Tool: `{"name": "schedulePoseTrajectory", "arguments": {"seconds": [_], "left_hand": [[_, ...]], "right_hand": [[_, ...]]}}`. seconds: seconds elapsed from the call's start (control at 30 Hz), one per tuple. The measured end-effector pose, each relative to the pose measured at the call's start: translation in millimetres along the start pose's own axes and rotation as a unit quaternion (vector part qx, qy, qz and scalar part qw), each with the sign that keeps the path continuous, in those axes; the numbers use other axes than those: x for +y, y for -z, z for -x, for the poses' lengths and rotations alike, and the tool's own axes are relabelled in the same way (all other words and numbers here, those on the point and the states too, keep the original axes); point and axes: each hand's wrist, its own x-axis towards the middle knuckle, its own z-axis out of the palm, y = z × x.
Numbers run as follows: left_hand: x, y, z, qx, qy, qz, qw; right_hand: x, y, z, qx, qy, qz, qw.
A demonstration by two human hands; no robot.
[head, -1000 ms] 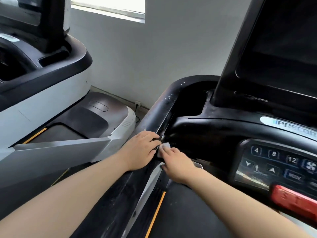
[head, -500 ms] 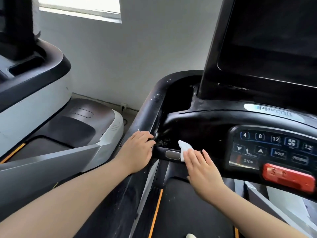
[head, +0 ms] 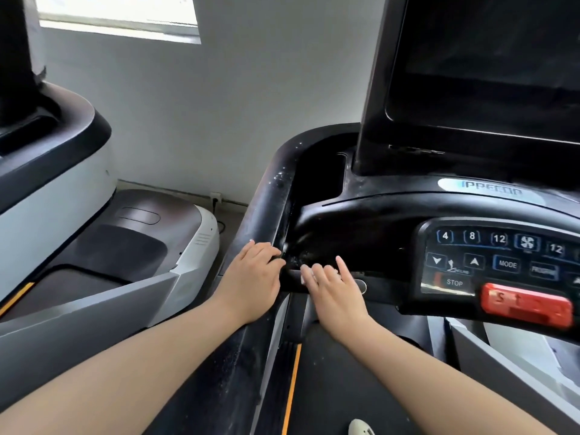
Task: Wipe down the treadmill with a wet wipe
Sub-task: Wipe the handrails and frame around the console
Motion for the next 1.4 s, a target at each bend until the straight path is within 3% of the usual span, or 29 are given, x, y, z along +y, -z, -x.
{"name": "schedulePoseTrajectory", "arguments": {"seconds": [0.13, 0.27, 0.47, 0.6, 0.73, 0.87, 1.07, 1.23, 1.4], "left_hand": [[-1, 1, -1, -0.007, -0.009, -0.002, 1.000], [-1, -1, -1, -0.005, -0.009, -0.011, 1.000], [-2, -3, -1, 0.006, -0.012, -0.012, 1.000], [-1, -2, -2, 0.010, -0.013, -0.007, 1.000], [0, -3, -2, 0.010, -0.009, -0.009, 1.000], [-1, -2, -3, 0.017, -0.007, -0.002, 1.000], [-2, -1, -3, 0.015, -0.005, -0.005, 1.000], [-3, -4, -1, 0.020, -0.012, -0.003, 1.000], [-4, -5, -3, 0.020, -0.019, -0.002, 1.000]], "right_hand": [[35, -6, 27, 0.033, -0.006, 0.064, 0.997], [62, -13, 62, 0.003, -0.041, 0.097, 0.994], [55, -7, 66, 0.013, -0.043, 0.058, 0.997], [20, -11, 39, 0.021, 0.010, 0.025, 0.999], [-19, -13, 13, -0.050, 0.111, 0.057, 0.991], [-32, -19, 3, -0.084, 0.121, 0.083, 0.986], [5, -20, 30, -0.063, 0.158, 0.214, 0.962], [60, -28, 73, 0.022, 0.150, 0.272, 0.950], [87, -20, 105, 0.025, 0.126, 0.239, 0.963]]}}
